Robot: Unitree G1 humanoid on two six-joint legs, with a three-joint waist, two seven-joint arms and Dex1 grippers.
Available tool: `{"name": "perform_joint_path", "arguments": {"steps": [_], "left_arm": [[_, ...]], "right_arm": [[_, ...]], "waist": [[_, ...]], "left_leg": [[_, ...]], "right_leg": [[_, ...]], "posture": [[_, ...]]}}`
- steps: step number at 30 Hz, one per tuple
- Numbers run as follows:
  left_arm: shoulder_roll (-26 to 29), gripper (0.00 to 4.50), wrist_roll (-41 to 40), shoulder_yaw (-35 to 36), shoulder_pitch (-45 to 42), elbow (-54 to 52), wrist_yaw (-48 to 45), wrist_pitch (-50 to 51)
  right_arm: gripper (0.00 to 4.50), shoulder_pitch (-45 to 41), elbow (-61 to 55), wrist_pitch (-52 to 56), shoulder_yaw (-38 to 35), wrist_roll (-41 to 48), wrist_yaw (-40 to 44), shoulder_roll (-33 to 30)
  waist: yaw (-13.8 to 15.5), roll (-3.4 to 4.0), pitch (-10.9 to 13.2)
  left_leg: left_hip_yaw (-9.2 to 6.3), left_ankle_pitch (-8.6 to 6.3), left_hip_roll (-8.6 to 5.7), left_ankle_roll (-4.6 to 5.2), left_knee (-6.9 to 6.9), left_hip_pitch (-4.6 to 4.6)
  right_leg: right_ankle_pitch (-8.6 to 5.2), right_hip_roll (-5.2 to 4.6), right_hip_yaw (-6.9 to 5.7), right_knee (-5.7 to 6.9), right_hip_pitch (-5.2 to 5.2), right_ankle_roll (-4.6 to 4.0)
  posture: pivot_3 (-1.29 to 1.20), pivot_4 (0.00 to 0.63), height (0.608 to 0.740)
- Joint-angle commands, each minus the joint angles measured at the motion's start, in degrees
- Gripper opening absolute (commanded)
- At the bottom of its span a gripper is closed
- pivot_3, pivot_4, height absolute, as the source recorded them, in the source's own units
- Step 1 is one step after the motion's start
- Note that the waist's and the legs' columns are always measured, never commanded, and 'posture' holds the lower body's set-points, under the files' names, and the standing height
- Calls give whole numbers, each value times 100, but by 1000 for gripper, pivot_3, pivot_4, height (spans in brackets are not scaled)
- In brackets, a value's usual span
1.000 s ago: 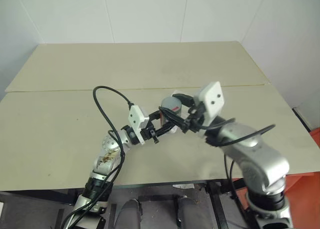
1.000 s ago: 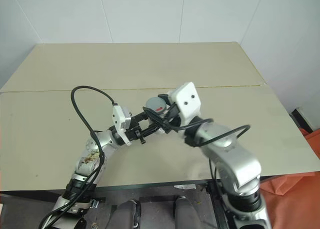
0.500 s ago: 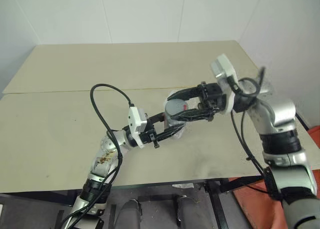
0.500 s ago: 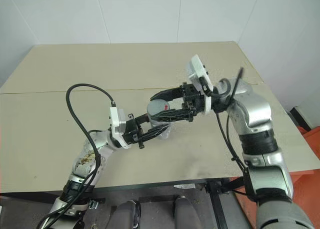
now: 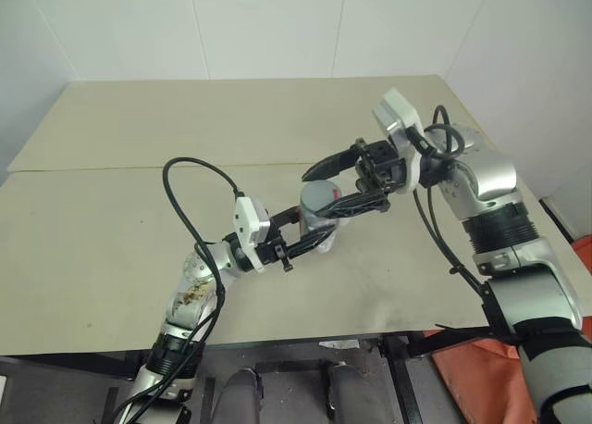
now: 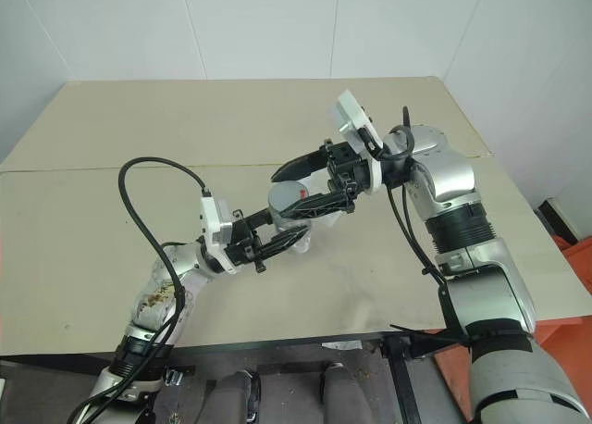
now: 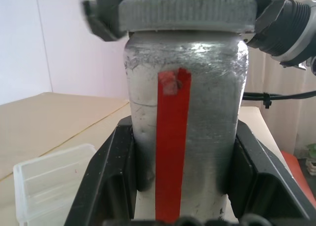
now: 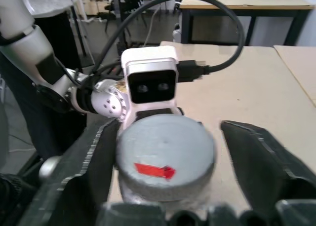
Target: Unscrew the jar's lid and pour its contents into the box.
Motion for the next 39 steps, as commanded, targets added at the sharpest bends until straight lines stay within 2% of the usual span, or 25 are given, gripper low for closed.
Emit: {"name": "perform_joint_path", "arguments": {"steps": [1, 3, 7, 9, 11, 14, 17, 19, 22, 24, 39], "left_arm": [[-21, 1969, 55, -38, 54, -229, 98, -17], [6, 1969, 51, 6, 99, -232, 136, -25], [96, 1969, 1, 53, 221, -288, 119, -1], [104, 1969, 29, 58, 237, -263, 148, -28], [54, 1969, 99, 71, 203, -200, 232, -105], [40, 1969, 182, 73, 109, -94, 210, -195], [79, 1969, 165, 119, 39, -61, 154, -195], [83, 1969, 175, 168, -15, 13, 178, -237], [20, 1969, 172, 202, -70, 85, 260, -278], [-7, 1969, 184, 194, -93, 96, 283, -286], [-62, 1969, 292, 176, -116, 236, 302, -382]], "right_arm": [[4455, 51, -595, -249, -636, -30, -262, -108], [4455, 249, -1303, 257, -996, 178, -760, -322], [4455, 1215, -3058, 756, -1667, 623, -1137, -962], [4455, 1651, -3834, 1365, -1998, 999, -2042, -960], [4455, 2117, -4764, 1773, -2085, 1141, -3326, -577], [4455, 2615, -5882, 2057, -1455, 205, -5063, 19], [4455, 2852, -6360, 2479, -1070, -538, -6602, 688], [4455, 2973, -6534, 2701, -994, -793, -7281, 1004], [4455, 3118, -6699, 2844, -574, -1299, -7736, 1156], [4455, 3229, -6709, 2951, -523, -1272, -7939, 1418], [4455, 3269, -6597, 2936, -438, -1338, -7898, 1640]], "waist": [[5, 0, 0], [24, 1, 1], [125, 2, 1], [144, 2, 1], [118, 2, 0], [93, 5, -2], [84, 6, -2], [84, -2, -11], [94, 3, -13], [98, 3, -13], [57, 3, -13]], "left_leg": [[0, 0, 0, 0, 0, 0], [0, 0, 0, 0, 0, -1], [-1, -1, -2, 0, 0, -8], [0, -3, -3, 3, -1, -8], [2, -3, -3, 3, 0, -5], [2, -3, 2, 3, 1, 4], [1, -2, 2, 3, 1, 8], [2, 7, -6, 11, 8, 6], [2, 8, -1, 13, 7, 1], [2, 8, -3, 13, 7, -3], [2, 8, -2, 14, 6, -2]], "right_leg": [[0, 0, 0, 0, 0, 0], [0, 0, 0, 1, -1, 0], [-4, -4, -2, -4, -4, 4], [-7, -6, -1, -6, -2, 6], [-6, -5, 1, -3, -3, 6], [-4, 1, 1, 10, -3, 2], [-14, 4, 1, 13, -7, -38], [-7, -6, 2, -1, 4, -37], [-6, -2, 1, 3, -2, -38], [-5, -5, 1, -3, -1, -36], [-8, -3, 1, -3, -1, -34]], "posture": [[0, 150, 740], [0, 150, 740], [0, 150, 740], [0, 150, 740], [0, 150, 740], [0, 150, 740], [0, 150, 740], [0, 150, 740], [0, 150, 740], [0, 150, 740], [0, 150, 740]]}}
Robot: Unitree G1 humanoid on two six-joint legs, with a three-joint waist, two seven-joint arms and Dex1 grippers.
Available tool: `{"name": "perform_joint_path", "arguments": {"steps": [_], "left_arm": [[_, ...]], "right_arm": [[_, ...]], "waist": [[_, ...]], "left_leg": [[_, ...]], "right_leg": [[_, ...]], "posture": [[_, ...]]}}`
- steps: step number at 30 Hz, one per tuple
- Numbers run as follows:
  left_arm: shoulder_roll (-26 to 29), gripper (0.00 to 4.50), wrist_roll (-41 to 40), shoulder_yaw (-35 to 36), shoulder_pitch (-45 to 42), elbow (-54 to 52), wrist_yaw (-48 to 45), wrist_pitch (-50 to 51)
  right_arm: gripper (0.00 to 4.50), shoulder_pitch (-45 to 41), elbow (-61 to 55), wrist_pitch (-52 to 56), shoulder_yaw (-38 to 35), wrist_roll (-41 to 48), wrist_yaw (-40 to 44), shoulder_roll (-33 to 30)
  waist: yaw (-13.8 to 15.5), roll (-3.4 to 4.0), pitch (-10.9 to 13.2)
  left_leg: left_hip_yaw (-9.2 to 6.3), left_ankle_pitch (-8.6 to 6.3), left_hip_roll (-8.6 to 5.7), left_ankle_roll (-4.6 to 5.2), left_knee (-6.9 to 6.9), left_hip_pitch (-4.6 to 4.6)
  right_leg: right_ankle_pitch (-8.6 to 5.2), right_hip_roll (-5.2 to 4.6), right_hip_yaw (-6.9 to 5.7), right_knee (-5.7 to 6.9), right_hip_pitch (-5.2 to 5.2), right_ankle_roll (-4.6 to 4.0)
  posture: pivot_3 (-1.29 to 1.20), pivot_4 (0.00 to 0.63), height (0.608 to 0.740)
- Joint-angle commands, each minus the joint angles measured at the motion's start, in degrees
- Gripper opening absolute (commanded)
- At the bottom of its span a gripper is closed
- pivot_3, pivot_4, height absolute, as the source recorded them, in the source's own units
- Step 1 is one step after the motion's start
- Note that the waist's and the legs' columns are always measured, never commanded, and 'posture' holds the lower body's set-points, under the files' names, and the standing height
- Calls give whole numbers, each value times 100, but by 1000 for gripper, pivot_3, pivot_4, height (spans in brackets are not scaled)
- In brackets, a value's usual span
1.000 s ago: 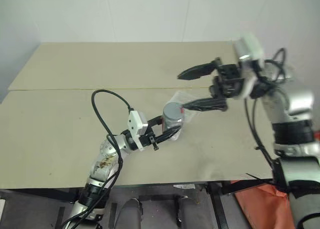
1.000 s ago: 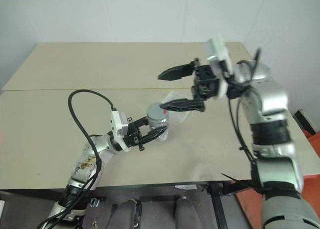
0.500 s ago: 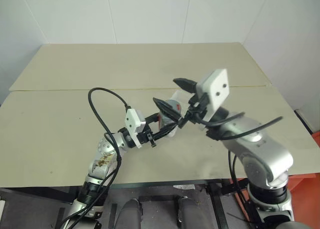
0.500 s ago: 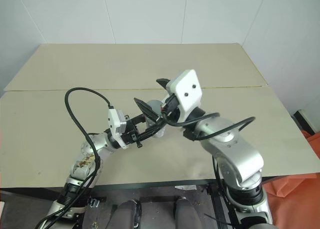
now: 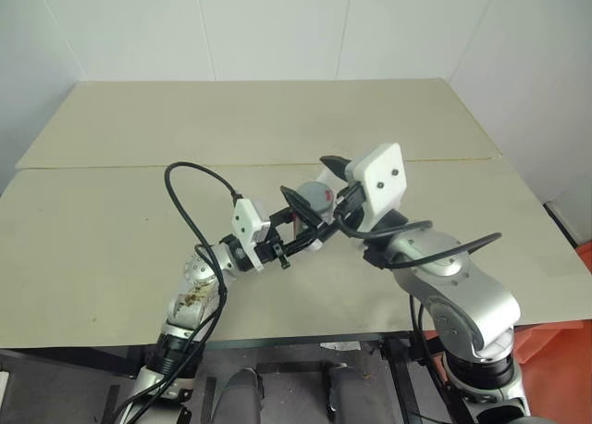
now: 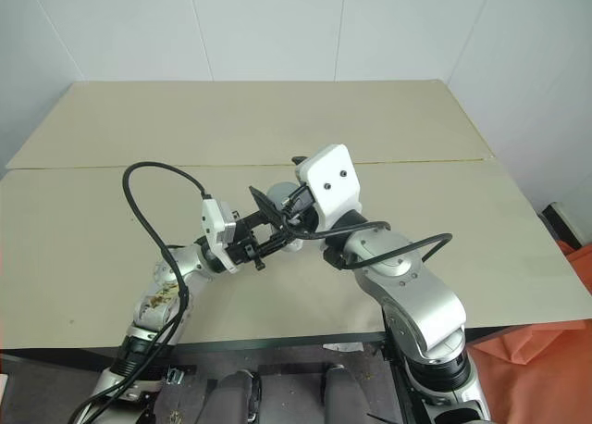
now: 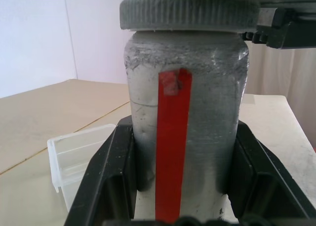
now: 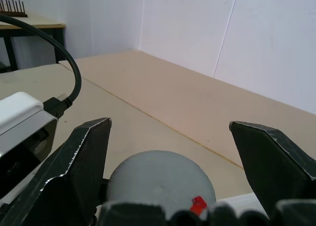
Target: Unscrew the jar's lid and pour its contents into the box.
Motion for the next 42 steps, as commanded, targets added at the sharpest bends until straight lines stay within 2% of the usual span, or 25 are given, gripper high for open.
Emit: {"name": "perform_joint_path", "arguments": {"steps": [1, 12, 36, 42], "left_arm": [[-39, 1969, -10, 39, -72, -103, 9, -152], [-36, 1969, -104, 125, -60, -136, 2, -95], [118, 1969, -204, 555, -255, 404, -214, -220], [21, 1969, -194, 491, -232, 303, -163, -263]], "right_arm": [[4455, -40, -80, -8, -31, -52, -46, 85], [4455, 141, -17, -51, -69, -305, -50, -50], [4455, 691, -594, 33, -811, 75, 303, -617], [4455, 226, -539, 31, -1083, 993, 494, -29]], "waist": [[-13, 0, 0], [-53, 0, 0], [-59, 0, 0], [-81, 0, 0]], "left_leg": [[0, 0, 0, 0, 0, 0], [0, 0, 0, 0, 0, -1], [0, 0, 0, 0, 0, -2], [-1, 0, 2, 0, -1, -1]], "right_leg": [[1, 0, 0, 0, 0, 1], [2, 0, 0, -1, 0, 3], [-1, -1, 0, -3, 0, 0], [0, 2, 0, -1, 0, 2]], "posture": [[0, 150, 740], [0, 150, 740], [0, 150, 740], [0, 150, 740]]}}
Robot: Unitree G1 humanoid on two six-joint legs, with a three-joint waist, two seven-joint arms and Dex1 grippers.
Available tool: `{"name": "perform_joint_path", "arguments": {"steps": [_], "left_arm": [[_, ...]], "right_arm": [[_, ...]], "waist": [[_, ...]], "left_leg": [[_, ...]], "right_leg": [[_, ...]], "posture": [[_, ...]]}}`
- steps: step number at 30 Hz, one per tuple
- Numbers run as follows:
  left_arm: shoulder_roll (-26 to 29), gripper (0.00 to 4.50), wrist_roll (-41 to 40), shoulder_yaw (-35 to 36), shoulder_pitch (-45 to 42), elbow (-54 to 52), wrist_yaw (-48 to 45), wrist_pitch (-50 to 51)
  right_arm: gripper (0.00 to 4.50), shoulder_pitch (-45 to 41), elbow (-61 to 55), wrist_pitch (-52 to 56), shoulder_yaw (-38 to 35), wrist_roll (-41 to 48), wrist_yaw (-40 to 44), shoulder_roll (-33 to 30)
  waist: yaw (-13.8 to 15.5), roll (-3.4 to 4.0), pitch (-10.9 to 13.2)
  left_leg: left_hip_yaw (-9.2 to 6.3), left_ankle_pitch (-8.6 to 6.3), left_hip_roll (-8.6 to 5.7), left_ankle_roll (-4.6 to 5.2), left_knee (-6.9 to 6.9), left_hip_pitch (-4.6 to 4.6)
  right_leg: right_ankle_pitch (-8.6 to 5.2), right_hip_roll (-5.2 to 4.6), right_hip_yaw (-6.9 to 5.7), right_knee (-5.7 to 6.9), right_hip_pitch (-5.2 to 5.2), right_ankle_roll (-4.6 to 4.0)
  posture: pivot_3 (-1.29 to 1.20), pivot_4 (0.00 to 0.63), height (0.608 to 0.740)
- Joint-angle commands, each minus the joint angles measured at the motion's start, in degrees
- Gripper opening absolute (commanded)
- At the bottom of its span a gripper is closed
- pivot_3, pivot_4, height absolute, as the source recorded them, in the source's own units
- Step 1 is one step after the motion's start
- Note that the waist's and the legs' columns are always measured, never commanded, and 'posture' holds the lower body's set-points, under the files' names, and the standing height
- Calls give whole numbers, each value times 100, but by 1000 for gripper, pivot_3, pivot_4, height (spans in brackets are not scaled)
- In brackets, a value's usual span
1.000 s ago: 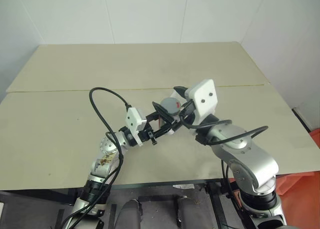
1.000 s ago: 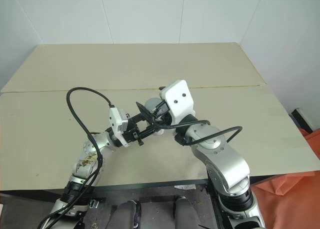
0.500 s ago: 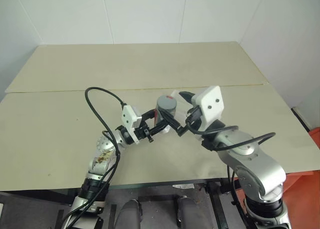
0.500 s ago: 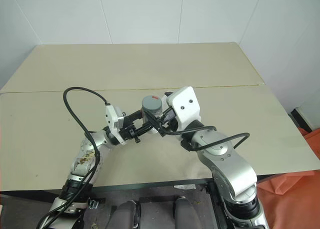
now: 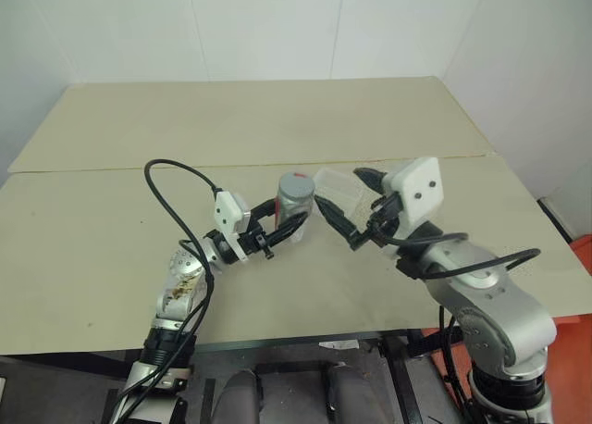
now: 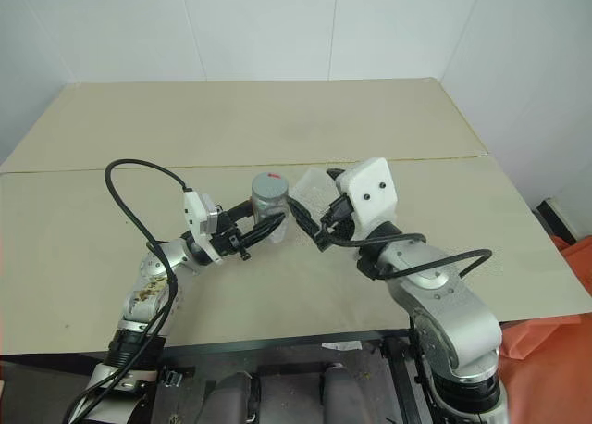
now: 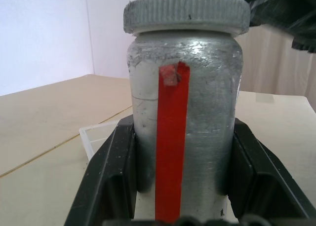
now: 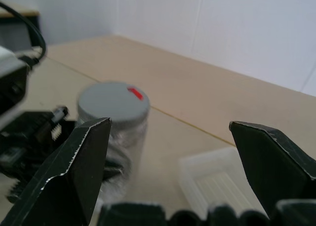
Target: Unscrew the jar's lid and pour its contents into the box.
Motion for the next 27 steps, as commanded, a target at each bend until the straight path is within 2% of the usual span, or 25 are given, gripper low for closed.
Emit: {"name": "perform_joint_path", "arguments": {"steps": [1, 12, 20, 27], "left_arm": [[-105, 1969, -55, -19, -71, -220, 28, -143], [-172, 1967, -146, -111, 33, -438, -173, -135], [-222, 1967, -155, -62, 52, -419, -155, -160], [-241, 1967, -251, 88, 34, -282, -150, -193]], "right_arm": [[4455, -402, -159, -78, -63, 463, 77, 243], [4500, -1152, 1178, -657, 926, -510, 40, 380], [4500, -1144, 1321, -794, 887, -623, 107, 453], [4500, -871, 983, -613, 596, -458, 103, 362]], "waist": [[0, 0, 0], [8, 0, 0], [9, 0, 0], [9, 0, 0]], "left_leg": [[0, 0, 0, 0, 0, 0], [0, 0, 0, 0, -2, -1], [0, 0, -1, 0, -5, -2], [0, 0, 0, 0, -5, -1]], "right_leg": [[0, 0, 0, 0, 0, 1], [3, 0, -1, -2, 0, 4], [5, -1, -1, -2, 0, 12], [2, 0, -1, -2, -1, 6]], "posture": [[0, 150, 740], [0, 150, 740], [0, 150, 740], [0, 150, 740]]}}
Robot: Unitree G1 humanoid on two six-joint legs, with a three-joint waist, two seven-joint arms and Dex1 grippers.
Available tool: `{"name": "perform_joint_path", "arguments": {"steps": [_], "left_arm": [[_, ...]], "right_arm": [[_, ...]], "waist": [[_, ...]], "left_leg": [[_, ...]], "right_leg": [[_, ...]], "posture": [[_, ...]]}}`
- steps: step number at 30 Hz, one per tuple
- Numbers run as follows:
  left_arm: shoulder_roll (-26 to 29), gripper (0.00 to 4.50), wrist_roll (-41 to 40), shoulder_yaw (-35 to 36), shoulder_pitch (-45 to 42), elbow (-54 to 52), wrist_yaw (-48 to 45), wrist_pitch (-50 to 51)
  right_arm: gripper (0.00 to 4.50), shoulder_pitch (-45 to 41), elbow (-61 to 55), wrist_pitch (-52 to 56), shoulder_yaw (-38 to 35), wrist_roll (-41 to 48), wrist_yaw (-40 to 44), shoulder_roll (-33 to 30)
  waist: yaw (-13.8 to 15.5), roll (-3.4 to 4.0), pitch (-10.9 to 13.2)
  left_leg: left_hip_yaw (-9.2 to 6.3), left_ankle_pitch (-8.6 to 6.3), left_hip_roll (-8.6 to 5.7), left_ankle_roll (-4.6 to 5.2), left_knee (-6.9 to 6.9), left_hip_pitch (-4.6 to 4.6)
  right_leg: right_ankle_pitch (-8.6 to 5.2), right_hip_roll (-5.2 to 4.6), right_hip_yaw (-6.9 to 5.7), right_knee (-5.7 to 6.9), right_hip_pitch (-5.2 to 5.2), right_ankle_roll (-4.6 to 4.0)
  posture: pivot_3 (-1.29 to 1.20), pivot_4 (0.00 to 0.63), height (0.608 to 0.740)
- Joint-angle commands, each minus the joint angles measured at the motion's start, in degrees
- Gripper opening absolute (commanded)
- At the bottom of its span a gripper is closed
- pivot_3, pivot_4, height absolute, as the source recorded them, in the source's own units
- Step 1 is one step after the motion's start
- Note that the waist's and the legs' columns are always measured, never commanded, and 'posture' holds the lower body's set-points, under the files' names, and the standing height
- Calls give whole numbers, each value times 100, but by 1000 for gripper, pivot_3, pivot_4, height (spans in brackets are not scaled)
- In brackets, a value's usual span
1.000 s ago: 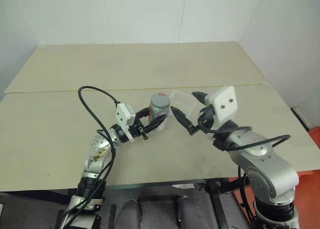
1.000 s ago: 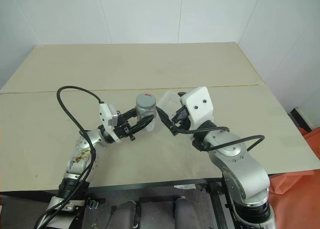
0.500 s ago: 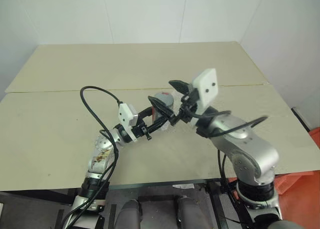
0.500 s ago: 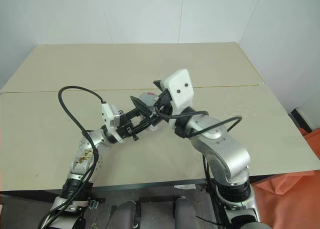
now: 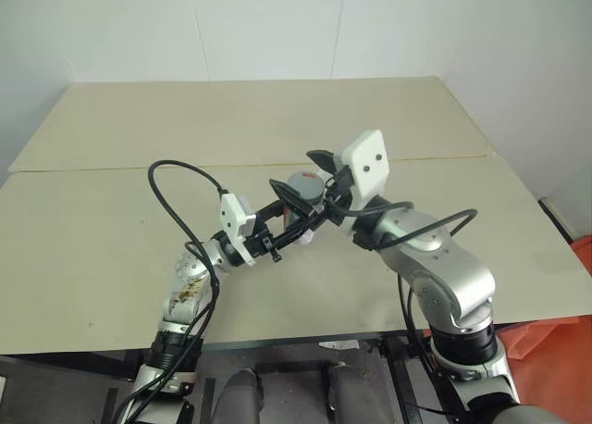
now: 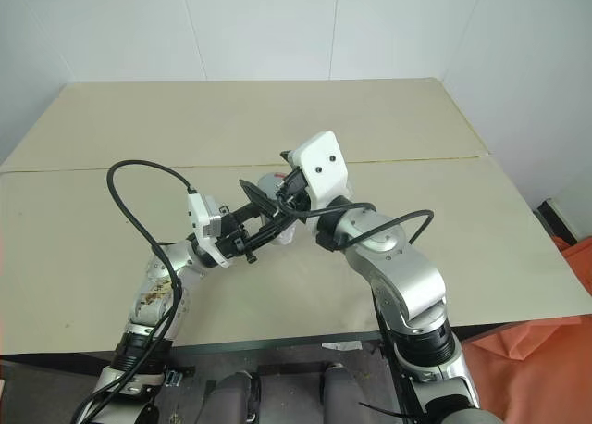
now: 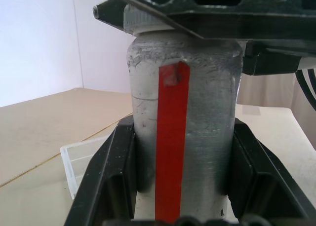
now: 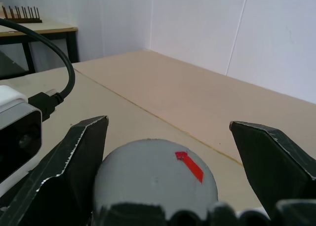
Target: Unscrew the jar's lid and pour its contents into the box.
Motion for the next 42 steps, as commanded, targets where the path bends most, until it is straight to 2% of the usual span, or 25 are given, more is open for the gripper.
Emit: {"name": "perform_joint_path", "arguments": {"steps": [1, 21, 28, 33, 37, 42], "left_arm": [[2, 1967, -169, 160, -59, -35, -34, -183], [56, 1967, -202, 305, -225, 93, -90, -179], [66, 1967, -144, 280, -255, 112, -75, -194], [43, 1967, -29, 204, -236, 114, -44, -279], [3, 1967, -28, 142, -202, 61, -34, -287], [-49, 1967, -17, 45, -170, -20, -3, -299]], "right_arm": [[4500, 99, -436, 16, -356, 122, -19, -64], [4500, 752, -897, 2, -1030, 520, 256, -765], [4500, 679, -1133, 165, -1266, 1018, 441, -793], [4500, 437, -1261, 331, -1111, 1410, 315, -607], [4500, 175, -919, 129, -436, 969, 142, -363], [4500, 63, -442, -172, -92, 474, -51, -100]], "waist": [[0, 0, 0], [1, 0, 0], [4, 0, 0], [-5, 0, 0], [-5, 0, 0], [5, 0, 0]], "left_leg": [[0, 0, 0, 0, 0, 0], [0, 0, -1, 0, 0, 0], [0, 0, -1, 0, 0, 0], [0, 0, 0, 0, 0, 0], [0, 0, 0, 0, 0, 1], [0, 0, 0, 0, 0, 0]], "right_leg": [[0, 0, 0, 0, 0, 1], [-5, 0, 0, -2, 0, -6], [-5, -1, 1, -2, 0, -5], [-5, 0, 0, -1, 0, -5], [-5, 0, 1, -1, 0, -7], [-5, 0, 0, -2, 0, -6]], "posture": [[0, 150, 740], [0, 150, 740], [0, 150, 740], [0, 150, 740], [0, 150, 740], [0, 150, 740]]}}
